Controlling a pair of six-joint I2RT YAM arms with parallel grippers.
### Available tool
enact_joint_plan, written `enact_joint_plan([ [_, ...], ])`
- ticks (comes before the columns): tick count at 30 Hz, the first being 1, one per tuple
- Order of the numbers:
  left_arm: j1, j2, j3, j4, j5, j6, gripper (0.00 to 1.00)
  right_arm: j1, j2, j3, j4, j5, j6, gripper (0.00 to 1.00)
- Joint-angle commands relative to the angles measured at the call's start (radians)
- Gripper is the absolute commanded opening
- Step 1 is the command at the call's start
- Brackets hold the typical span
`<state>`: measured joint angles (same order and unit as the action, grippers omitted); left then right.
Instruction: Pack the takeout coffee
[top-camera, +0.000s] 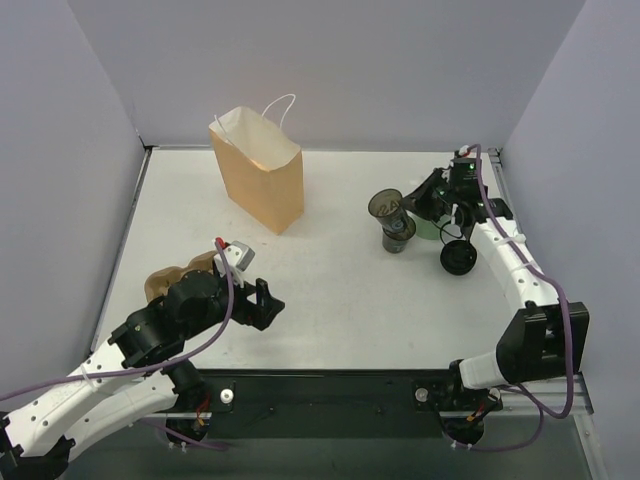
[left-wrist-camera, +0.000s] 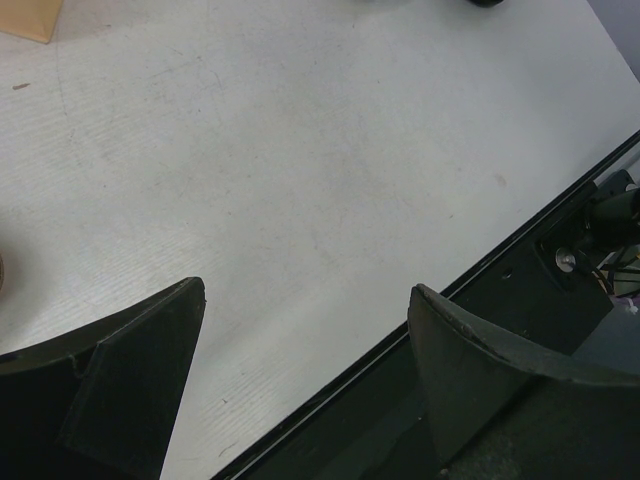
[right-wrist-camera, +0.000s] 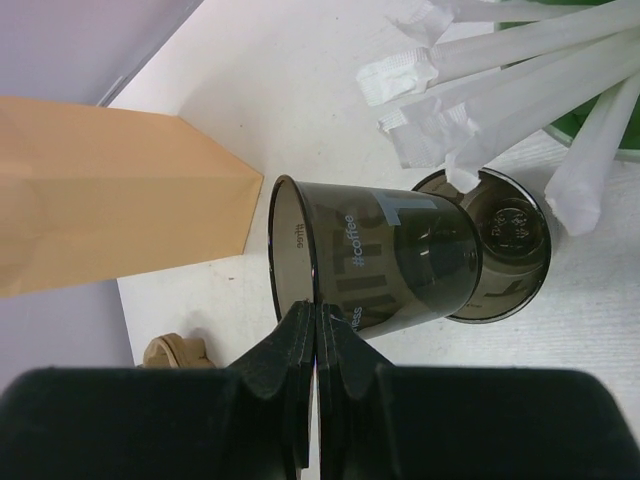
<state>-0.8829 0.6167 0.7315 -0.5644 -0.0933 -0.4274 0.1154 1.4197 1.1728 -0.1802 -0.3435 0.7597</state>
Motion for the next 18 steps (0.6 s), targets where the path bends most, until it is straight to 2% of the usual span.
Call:
enact_joint_plan([
  [1, -0.007, -0.009, 0.031, 0.020, -0.013, -0.004, 0.93, 0.001, -0.065, 0.047, -0.015, -0.041, 0.007, 0.00],
  [6, -0.007, -0.014, 0.029, 0.015, -0.025, -0.002, 0.93, 0.027, -0.094, 0.047, -0.025, -0.072, 0.012, 0.00],
  [10, -0.007, -0.021, 0.031, 0.011, -0.043, -0.004, 0.92, 0.124, -0.108, 0.054, -0.067, -0.071, 0.007, 0.00],
  [13, -0.007, -0.029, 0.032, 0.006, -0.060, -0.005, 0.92, 0.220, -0.149, 0.007, -0.053, -0.058, 0.021, 0.00],
  [18, -0.007, -0.043, 0.029, 0.006, -0.080, -0.008, 0.93, 0.351, -0.202, -0.186, 0.100, -0.063, 0.127, 0.00],
])
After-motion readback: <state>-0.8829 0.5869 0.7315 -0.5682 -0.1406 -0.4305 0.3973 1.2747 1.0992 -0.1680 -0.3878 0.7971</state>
